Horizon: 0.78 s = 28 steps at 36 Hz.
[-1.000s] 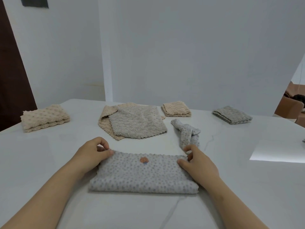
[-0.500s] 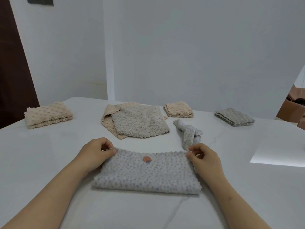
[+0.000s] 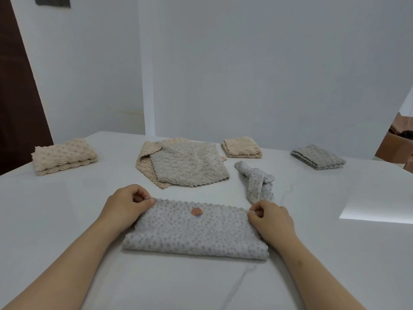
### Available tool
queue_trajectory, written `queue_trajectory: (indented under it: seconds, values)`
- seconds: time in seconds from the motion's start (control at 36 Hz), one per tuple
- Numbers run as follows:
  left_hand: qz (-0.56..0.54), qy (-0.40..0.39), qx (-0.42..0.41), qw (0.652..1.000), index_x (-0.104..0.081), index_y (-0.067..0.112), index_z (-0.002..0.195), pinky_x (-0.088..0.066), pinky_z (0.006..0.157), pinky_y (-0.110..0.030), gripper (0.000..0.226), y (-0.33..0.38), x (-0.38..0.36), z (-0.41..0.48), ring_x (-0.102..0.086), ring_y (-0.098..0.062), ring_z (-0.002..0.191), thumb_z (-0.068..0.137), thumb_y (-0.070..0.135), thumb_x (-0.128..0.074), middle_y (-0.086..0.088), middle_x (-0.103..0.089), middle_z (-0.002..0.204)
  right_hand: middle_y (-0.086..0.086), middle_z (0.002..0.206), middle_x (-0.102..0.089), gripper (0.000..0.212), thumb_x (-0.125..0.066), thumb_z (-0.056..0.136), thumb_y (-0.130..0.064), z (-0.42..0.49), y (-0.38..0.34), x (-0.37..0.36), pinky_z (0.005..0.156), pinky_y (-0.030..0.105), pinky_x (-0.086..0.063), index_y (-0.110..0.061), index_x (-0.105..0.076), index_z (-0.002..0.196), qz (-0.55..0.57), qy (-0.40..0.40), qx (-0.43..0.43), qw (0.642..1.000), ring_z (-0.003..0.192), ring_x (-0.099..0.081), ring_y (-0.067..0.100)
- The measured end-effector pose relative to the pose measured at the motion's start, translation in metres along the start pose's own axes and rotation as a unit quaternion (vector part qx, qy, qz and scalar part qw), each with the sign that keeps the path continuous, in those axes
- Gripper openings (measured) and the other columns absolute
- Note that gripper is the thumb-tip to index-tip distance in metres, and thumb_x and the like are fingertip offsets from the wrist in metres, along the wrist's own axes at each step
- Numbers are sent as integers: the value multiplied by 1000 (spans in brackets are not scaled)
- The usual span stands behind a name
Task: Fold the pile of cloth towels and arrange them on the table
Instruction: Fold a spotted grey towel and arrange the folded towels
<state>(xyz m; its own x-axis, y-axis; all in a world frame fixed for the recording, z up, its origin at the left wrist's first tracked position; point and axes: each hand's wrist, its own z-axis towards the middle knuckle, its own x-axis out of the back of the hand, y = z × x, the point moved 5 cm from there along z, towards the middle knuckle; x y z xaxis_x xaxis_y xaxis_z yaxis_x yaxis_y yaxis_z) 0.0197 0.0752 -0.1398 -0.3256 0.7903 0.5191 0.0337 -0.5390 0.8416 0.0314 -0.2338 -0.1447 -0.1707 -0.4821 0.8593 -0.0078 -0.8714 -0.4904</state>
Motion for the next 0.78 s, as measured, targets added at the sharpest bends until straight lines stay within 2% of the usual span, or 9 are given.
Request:
queue_trajectory:
  seconds: [0.06,0.11,0.17,0.22,0.31,0.39,0.47,0.67,0.78]
  values:
    - [-17,-5,5,1000,-60,19,74,-42,45,-22,13,0,0,0,-54,-16,61,78,18,-73,-2,-65,73,-3,95,-64,14,-49,90,-30,0,0,0,79,31,-39,-24,-61,92,-5,-1,12,1000,100,-48,21]
    - [-45,-12,9,999,-59,25,79,-42,53,-24,15,-1,1,1,-56,-18,63,78,18,-73,-4,-67,77,-4,85,-63,11,-50,90,-29,-1,0,0,77,32,-41,-24,-57,83,12,9,30,999,94,-51,20]
    - [-70,-16,12,997,-59,29,82,-42,61,-27,20,-1,3,1,-58,-19,67,77,17,-74,-5,-67,79,-4,69,-59,16,-50,91,-25,-4,0,1,74,34,-44,-24,-51,75,90,13,44,995,78,-55,20]
    - [-100,-15,18,995,-61,27,83,-42,60,-27,19,1,3,0,-57,-19,65,77,15,-74,-5,-66,78,-4,65,-55,18,-50,92,-21,-6,0,2,66,32,-44,-22,-48,75,197,14,43,979,65,-53,17]
    - [-162,-4,36,986,-63,16,76,-42,55,-24,11,4,1,-2,-54,-15,62,78,8,-72,-4,-61,74,-4,72,-56,17,-53,92,-14,-7,1,7,64,25,-38,-21,-50,77,300,36,45,952,70,-51,13]
    - [-215,0,52,975,-61,8,75,-46,63,-29,10,6,1,-2,-55,-17,68,79,6,-69,-7,-58,74,2,76,-59,17,-52,91,-6,-8,-1,9,63,27,-39,-21,-51,82,395,37,37,917,67,-50,14]
    - [-250,-1,51,967,-57,8,73,-45,65,-30,13,8,1,-2,-52,-18,71,83,6,-65,-7,-55,75,7,83,-57,21,-50,91,1,-9,-3,12,64,29,-42,-20,-50,87,462,52,39,884,70,-50,16]
    - [-295,-2,23,955,-50,13,76,-37,59,-27,17,20,-1,-8,-47,-14,64,91,6,-54,-3,-55,69,6,91,-57,34,-53,86,9,-10,-4,20,77,29,-47,-24,-56,92,497,107,67,859,81,-54,14]
    - [-292,4,3,956,-51,16,75,-37,55,-26,18,25,1,-9,-49,-9,58,91,7,-53,2,-58,64,4,81,-54,37,-53,85,11,-10,-2,23,78,32,-46,-24,-60,95,509,112,67,851,77,-51,14]
